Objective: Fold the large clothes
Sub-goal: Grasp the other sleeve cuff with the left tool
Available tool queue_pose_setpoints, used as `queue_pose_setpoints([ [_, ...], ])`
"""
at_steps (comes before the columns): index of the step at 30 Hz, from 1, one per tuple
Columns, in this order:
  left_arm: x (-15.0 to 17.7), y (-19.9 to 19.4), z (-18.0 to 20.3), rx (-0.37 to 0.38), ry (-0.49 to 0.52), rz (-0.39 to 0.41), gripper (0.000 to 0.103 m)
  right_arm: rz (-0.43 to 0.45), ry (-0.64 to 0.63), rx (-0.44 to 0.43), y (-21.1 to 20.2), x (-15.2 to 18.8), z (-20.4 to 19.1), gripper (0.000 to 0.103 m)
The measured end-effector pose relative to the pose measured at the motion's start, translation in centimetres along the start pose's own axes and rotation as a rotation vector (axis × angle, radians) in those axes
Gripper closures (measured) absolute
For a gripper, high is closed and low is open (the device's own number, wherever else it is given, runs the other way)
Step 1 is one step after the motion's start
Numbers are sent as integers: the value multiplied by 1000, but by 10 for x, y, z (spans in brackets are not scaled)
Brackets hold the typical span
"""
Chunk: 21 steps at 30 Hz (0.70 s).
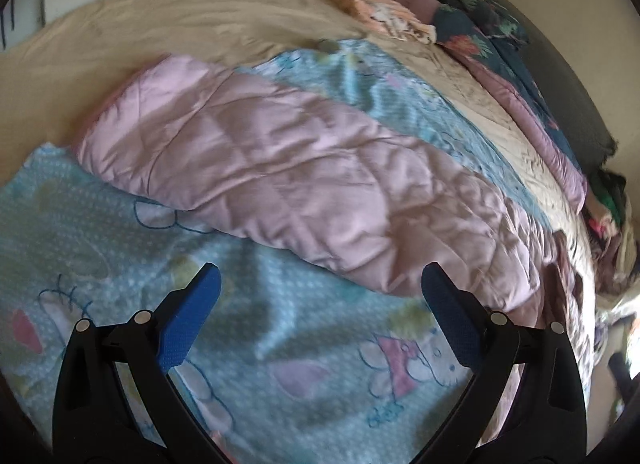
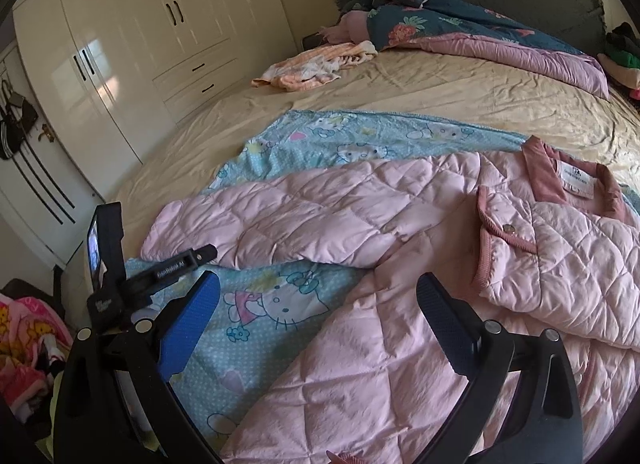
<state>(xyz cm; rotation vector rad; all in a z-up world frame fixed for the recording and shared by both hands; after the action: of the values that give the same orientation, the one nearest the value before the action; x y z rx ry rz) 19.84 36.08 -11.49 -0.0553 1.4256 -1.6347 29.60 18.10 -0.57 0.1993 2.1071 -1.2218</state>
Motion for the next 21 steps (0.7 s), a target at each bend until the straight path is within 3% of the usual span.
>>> queue_pose_setpoints([
  [10,-31,25,-48,-7,-179,14,9,-10,45,9,3,5,19,5],
  [12,-38,22,-52,-16,-196,37,21,-7,58,13,1,5,24,5],
  [14,-43,18,-54,-23,-202,62,67,-5,76,10,-3,5,29,5],
  [17,-54,4,-45,24,-183,118,87,1,86,8,-9,6,33,5],
  [21,-70,-31,-18,49,-127,202,91,19,107,5,-21,5,39,5],
])
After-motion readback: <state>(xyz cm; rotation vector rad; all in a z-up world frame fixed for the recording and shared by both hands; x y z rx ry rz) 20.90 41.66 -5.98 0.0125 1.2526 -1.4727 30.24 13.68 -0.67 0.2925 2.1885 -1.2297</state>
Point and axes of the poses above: each gripper's, at about its wrist camera, not at the fingertips, and y roughly the way its jaws point, z to its right, x to its underside, the point moved 5 cm from there along y, roughly the way its jaws point, and after that the axes turned 6 degrees about y, right-handed, at the moved point
